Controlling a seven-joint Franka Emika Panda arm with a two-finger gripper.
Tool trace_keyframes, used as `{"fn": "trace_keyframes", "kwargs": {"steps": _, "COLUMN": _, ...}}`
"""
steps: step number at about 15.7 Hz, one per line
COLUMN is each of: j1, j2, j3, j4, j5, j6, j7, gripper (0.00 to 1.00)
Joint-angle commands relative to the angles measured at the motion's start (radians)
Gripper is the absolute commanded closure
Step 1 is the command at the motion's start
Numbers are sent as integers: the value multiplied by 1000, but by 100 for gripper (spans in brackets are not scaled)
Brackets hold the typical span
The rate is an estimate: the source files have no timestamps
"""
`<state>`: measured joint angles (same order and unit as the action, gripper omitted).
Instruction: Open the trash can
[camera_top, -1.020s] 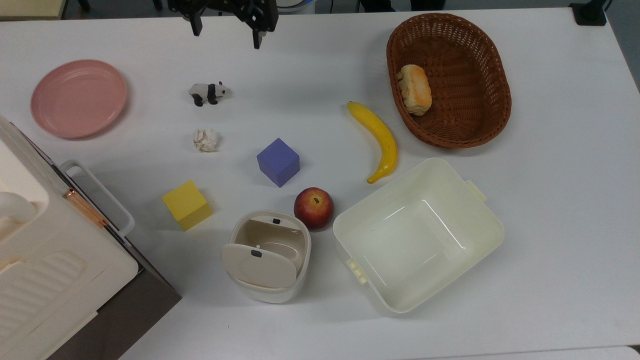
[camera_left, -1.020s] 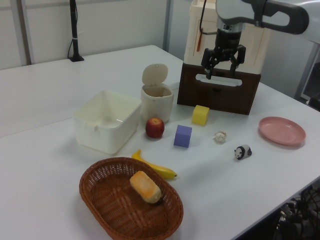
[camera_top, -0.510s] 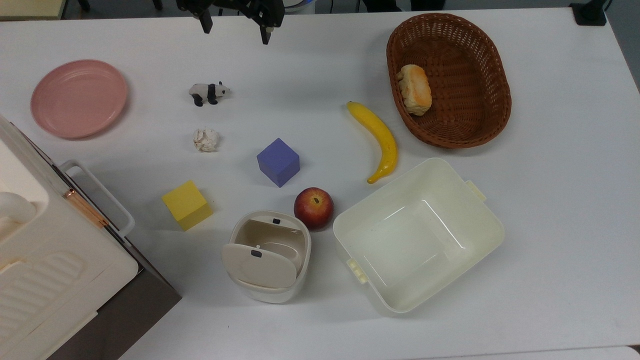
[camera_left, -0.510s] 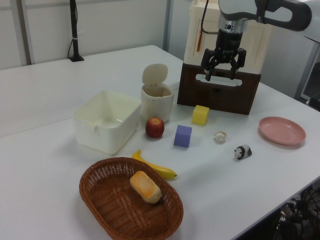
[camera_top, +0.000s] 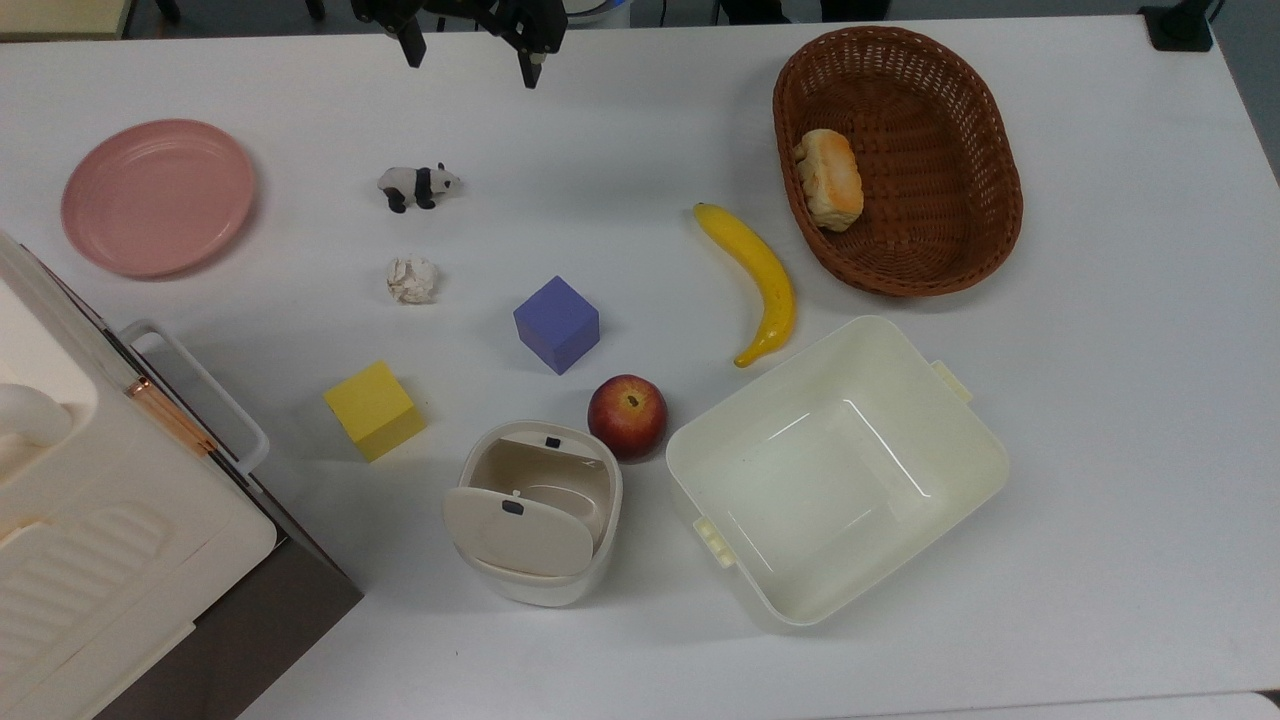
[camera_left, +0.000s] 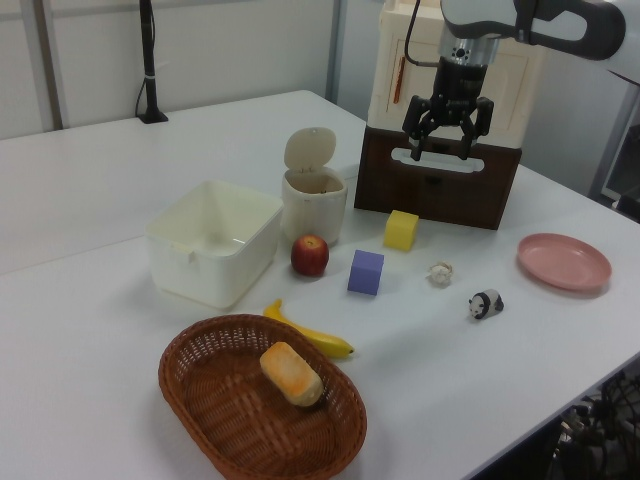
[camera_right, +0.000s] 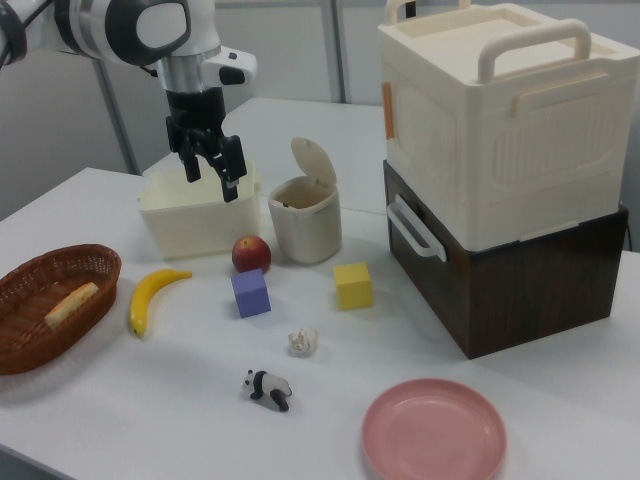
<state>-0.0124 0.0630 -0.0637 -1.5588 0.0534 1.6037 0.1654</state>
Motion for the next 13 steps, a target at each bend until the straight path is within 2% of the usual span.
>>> {"fn": "trace_keyframes", "kwargs": {"steps": 1, "j1": 0, "j2": -26, "j3": -7, "j4": -26, "j5": 25, "j6": -1, "j7": 3, "gripper": 0}}
{"fn": "trace_keyframes", "kwargs": {"steps": 13, "j1": 0, "j2": -23, "j3": -8, "j4": -15, "j5": 25, "j6": -2, "j7": 0, "gripper": 0}}
